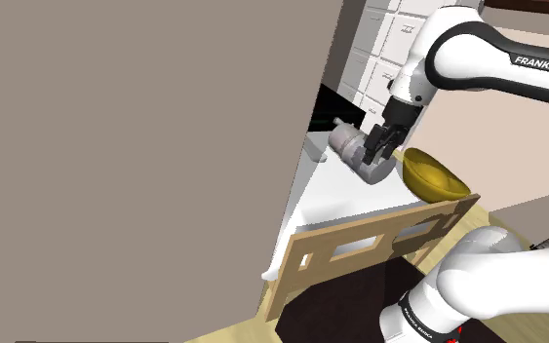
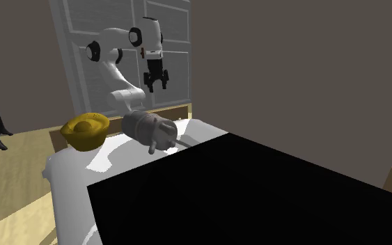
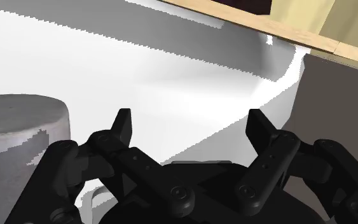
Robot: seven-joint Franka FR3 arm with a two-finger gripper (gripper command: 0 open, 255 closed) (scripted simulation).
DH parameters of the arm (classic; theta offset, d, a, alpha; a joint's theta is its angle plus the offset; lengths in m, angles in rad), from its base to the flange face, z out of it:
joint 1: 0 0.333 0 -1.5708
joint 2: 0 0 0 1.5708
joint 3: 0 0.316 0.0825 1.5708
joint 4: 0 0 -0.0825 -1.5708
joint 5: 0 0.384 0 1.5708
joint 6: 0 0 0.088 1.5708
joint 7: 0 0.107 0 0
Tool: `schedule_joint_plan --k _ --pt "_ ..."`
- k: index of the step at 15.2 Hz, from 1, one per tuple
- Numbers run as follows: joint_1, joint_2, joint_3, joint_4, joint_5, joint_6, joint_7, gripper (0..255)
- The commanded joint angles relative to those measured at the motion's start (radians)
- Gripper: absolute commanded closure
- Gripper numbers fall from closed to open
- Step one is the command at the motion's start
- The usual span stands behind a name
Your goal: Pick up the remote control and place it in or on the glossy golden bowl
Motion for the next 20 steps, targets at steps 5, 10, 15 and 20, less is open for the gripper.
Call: schedule_joint_plan --k 5,10,15,20 --pt "-0.009 0.15 -0.018 0.047 -0.012 0.103 -0.009 0" --pt "-0.018 0.342 -0.041 0.134 -0.02 0.209 -0.019 0" --pt "-0.025 0.535 -0.064 0.252 -0.018 0.285 -0.031 0" --pt "-0.036 0.729 -0.085 0.4 -0.005 0.33 -0.044 0"
